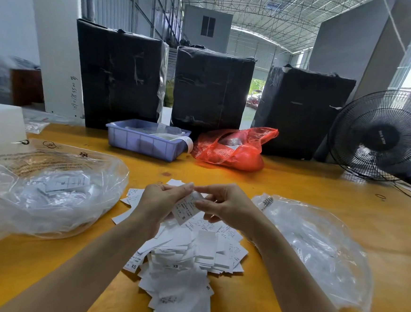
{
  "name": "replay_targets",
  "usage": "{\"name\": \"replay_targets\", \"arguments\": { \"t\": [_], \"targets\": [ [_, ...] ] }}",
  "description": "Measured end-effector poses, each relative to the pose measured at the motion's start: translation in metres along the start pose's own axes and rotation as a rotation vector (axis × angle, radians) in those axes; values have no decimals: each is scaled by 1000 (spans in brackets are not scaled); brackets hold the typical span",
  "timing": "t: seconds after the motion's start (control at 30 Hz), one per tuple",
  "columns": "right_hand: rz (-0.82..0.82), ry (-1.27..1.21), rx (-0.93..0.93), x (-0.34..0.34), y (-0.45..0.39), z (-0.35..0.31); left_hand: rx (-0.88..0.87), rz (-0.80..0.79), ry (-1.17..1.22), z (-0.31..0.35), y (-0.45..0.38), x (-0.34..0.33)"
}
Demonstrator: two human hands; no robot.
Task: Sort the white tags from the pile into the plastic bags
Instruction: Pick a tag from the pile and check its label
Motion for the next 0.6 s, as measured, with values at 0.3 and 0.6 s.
{"name": "replay_targets", "arguments": {
  "t": [0.3,0.6],
  "targets": [
    [79,-62,54,-5,2,-5,-19,100,32,-3,3,1],
    [205,-325,-176,2,2,7,131,-123,-113,3,2,4]
  ]
}}
Point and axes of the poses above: each hand's wrist, its own y-axis away from the middle knuckle, its own x-axis out of the back of the hand, z = x × y, the point moved 2 cm from there along -y, towards the middle knuckle, and after that the axes turned 2 degrees about x, right-handed, at the moved point
